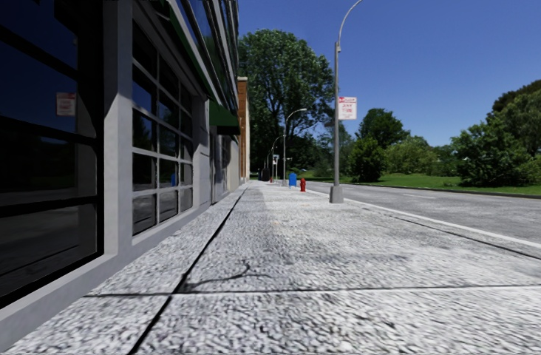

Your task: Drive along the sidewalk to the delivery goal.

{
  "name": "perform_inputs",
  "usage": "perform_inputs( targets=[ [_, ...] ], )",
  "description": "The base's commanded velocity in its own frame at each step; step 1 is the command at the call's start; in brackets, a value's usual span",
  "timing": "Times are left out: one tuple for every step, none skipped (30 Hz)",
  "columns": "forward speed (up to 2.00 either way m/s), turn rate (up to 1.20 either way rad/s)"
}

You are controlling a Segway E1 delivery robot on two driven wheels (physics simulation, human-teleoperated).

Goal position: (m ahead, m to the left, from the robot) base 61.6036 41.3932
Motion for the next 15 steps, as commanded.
perform_inputs(
  targets=[
    [2.00,0.00],
    [2.00,0.00],
    [2.00,0.00],
    [2.00,0.00],
    [2.00,0.00],
    [2.00,0.00],
    [2.00,0.00],
    [2.00,0.00],
    [2.00,0.00],
    [2.00,0.00],
    [2.00,0.00],
    [2.00,0.00],
    [2.00,0.00],
    [2.00,0.00],
    [2.00,0.00]
  ],
)
